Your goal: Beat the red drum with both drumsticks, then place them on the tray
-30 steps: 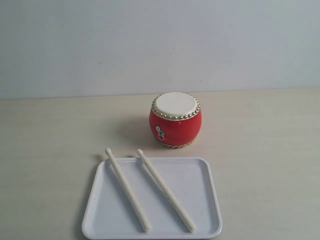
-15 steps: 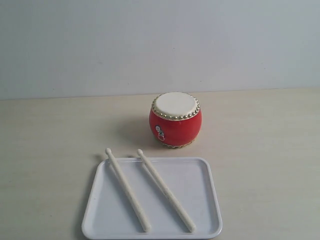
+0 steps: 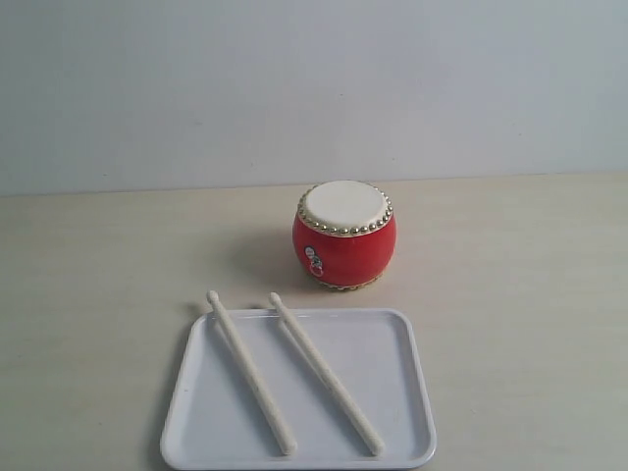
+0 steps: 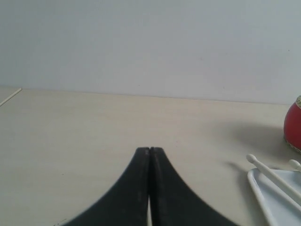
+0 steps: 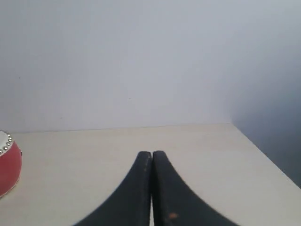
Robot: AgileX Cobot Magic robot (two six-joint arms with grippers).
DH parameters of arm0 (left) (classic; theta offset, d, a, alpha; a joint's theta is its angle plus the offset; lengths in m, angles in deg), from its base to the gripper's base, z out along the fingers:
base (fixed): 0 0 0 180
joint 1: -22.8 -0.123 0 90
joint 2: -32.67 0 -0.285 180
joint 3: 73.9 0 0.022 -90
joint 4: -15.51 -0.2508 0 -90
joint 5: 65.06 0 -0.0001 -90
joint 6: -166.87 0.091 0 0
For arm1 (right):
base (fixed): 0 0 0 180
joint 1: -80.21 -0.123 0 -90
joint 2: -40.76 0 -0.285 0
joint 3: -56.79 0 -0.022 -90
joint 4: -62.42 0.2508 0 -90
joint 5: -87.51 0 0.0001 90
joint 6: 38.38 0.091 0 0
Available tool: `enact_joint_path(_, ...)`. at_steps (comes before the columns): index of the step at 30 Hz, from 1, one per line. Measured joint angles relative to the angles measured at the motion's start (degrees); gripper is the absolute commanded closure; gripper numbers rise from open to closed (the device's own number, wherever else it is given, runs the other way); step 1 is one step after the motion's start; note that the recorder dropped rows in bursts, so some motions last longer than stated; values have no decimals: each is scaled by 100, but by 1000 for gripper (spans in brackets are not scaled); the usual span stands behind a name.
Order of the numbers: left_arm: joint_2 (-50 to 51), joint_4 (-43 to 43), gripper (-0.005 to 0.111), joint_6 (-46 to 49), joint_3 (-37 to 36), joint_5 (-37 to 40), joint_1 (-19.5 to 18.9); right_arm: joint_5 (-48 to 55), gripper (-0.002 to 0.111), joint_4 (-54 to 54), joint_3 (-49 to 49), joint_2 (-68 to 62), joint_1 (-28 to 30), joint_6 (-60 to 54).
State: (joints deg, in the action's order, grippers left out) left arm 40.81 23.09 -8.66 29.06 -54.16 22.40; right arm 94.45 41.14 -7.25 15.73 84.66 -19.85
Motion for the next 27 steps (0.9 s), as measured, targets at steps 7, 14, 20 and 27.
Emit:
enact_joint_path(7, 0, 0, 107, 0, 0, 0, 0, 55, 108, 11, -1173, 1399, 359, 774)
enact_joint_path(14, 0, 0, 107, 0, 0, 0, 0, 248, 108, -86, -1293, 1685, 624, 1210)
enact_joint_path(20, 0, 0, 107, 0, 0, 0, 0, 269, 108, -111, -1293, 1685, 631, 1247)
enact_joint_path(27, 0, 0, 107, 0, 0, 0, 0, 383, 108, 930, -1293, 1685, 631, 108)
